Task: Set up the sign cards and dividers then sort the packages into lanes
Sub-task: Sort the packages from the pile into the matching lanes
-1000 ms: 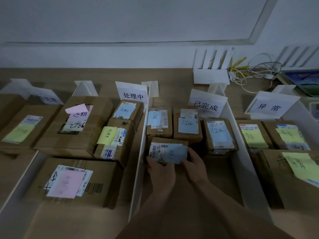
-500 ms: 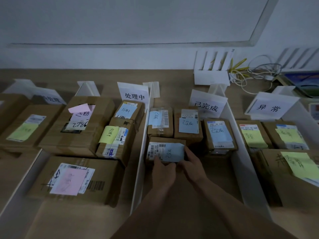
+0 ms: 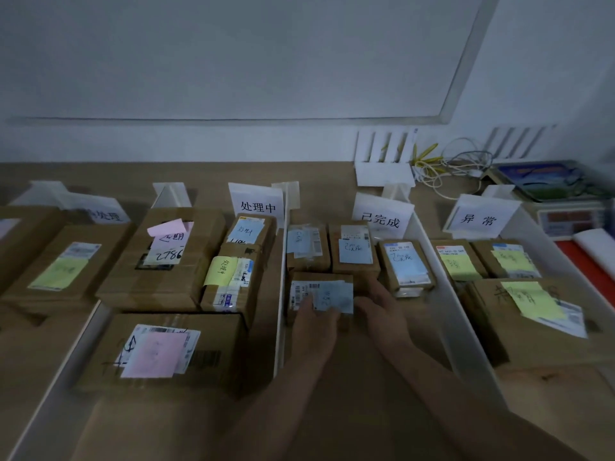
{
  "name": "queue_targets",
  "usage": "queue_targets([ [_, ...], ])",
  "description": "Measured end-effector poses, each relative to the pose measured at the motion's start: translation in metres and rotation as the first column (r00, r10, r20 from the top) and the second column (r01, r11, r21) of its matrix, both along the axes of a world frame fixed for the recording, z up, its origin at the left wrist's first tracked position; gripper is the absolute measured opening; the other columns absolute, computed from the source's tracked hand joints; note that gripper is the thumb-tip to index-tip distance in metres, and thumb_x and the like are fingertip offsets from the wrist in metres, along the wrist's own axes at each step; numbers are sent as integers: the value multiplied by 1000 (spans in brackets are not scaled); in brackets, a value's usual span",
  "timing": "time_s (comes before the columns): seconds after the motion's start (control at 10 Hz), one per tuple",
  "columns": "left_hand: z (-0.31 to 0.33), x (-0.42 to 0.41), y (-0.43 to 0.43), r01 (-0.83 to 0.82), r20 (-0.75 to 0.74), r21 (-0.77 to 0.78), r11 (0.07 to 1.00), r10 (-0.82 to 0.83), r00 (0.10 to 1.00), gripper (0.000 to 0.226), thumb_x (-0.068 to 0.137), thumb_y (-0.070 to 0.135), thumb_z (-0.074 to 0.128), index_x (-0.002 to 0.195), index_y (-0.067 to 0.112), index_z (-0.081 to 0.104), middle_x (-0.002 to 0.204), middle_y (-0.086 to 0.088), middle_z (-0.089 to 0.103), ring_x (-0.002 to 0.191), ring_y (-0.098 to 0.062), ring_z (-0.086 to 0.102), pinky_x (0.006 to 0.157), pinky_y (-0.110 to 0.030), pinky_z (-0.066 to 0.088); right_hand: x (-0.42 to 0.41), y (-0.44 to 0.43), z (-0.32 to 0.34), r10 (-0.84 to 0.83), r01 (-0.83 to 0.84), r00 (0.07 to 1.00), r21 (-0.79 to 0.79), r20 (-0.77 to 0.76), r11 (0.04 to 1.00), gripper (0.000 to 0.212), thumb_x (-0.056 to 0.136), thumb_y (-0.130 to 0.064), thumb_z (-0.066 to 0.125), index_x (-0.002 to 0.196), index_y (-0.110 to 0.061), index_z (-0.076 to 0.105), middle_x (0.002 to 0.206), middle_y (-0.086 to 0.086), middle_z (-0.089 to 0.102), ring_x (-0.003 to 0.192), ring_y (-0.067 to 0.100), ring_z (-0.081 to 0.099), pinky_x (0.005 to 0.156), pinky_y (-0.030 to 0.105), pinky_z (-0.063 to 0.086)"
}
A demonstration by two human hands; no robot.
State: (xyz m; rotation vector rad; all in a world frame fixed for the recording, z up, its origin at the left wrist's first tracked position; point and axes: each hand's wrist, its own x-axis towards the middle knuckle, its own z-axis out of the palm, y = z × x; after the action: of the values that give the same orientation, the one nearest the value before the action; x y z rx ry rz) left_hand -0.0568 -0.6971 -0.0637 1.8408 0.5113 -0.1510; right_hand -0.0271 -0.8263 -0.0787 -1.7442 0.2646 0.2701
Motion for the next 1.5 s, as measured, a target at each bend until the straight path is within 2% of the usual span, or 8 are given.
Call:
queue_targets([
  [0.3,47,-38,39,85,217,-40,996,-75,973,24,104,29,46,120,16,59,123,1,60,103,-4,57,80,-14,46,-90,19,118,42,-19,981,-120,189,993,36,108,-27,40,143,-23,50,118,-7,52,75,-13,40,58,-9,31],
  [0.5,77,-66,51,61,301,-138,989,-16,953,28,103,30,50,127,19,59,117,10,57,110,-6,53,77,-11,42,-93,26,100,9,26,961,-123,277,992,47,106,-36,45,153,-29,37,135,-14,45,119,2,39,65,-13,27],
  [0.6,91,-80,54,63,348,-124,990,-16,937,22,103,27,50,115,15,64,109,1,67,94,-4,62,65,-9,44,-103,34,106,41,0,948,-128,314,992,54,100,-55,49,151,-40,39,141,-23,47,129,2,47,101,7,37],
  [0.7,102,-101,53,45,383,-93,995,-6,924,24,103,26,49,107,11,67,101,-6,70,87,-6,67,61,-10,47,-105,25,97,-31,16,941,47,338,999,85,74,-78,64,146,-38,47,131,-7,66,119,16,64,100,49,54],
  [0.8,113,-122,51,13,393,16,1000,-18,919,25,103,28,48,110,12,66,106,2,67,101,-15,65,65,-5,42,-118,20,103,-17,-22,925,97,379,995,103,57,-91,64,146,-43,45,138,-4,60,122,20,62,99,50,55],
  [1.0,137,-179,48,-95,385,15,995,82,919,16,101,21,57,102,36,62,91,22,56,86,12,60,66,-1,41,-166,22,142,77,-87,897,4,434,996,54,99,-26,62,149,-30,41,123,-22,43,114,-1,46,89,13,41],
  [1.2,141,-226,66,-249,350,-49,967,250,903,22,92,37,67,114,40,61,115,13,63,109,-10,59,101,-35,49,-197,37,149,182,-138,858,-125,481,982,66,90,-54,58,150,-29,45,145,-9,54,130,12,52,110,41,44],
  [1.5,162,-281,124,-376,372,-52,925,367,853,48,87,45,69,132,33,60,133,4,62,123,-17,56,108,-44,46,-233,101,164,270,-254,823,-102,499,962,56,101,-24,59,154,-17,40,145,-5,52,130,13,50,108,33,42],
])
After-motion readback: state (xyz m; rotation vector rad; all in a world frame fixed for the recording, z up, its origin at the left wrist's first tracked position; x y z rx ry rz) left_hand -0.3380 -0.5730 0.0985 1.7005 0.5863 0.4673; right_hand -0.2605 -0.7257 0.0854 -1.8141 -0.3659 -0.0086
